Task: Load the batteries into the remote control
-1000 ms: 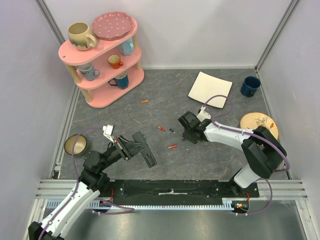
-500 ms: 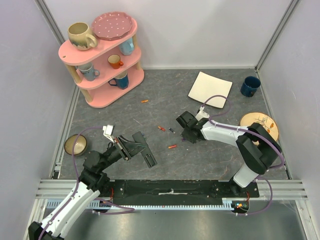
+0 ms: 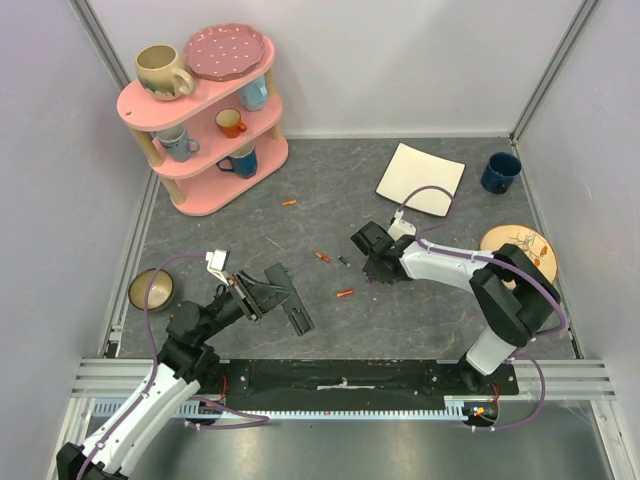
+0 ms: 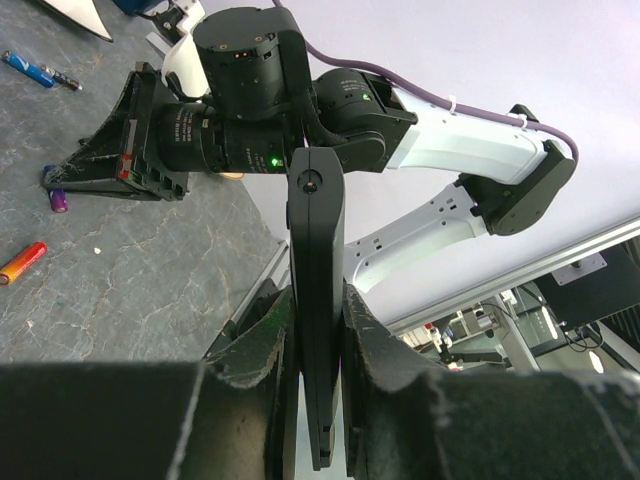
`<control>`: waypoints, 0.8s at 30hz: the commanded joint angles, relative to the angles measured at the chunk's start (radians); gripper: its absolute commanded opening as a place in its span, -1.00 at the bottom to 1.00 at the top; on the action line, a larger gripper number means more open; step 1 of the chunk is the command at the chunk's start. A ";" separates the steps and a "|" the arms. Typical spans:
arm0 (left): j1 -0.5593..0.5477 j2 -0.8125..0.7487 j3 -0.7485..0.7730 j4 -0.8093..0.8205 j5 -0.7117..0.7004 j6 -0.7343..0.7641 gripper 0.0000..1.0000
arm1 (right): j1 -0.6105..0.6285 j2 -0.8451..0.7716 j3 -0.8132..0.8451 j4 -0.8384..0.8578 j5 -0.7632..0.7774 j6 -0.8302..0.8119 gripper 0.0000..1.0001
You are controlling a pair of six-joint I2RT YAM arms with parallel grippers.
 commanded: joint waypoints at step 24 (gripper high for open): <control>-0.002 0.431 -0.057 0.278 -0.044 0.064 -0.96 | 0.016 -0.486 -0.085 0.226 -0.467 -0.955 -1.00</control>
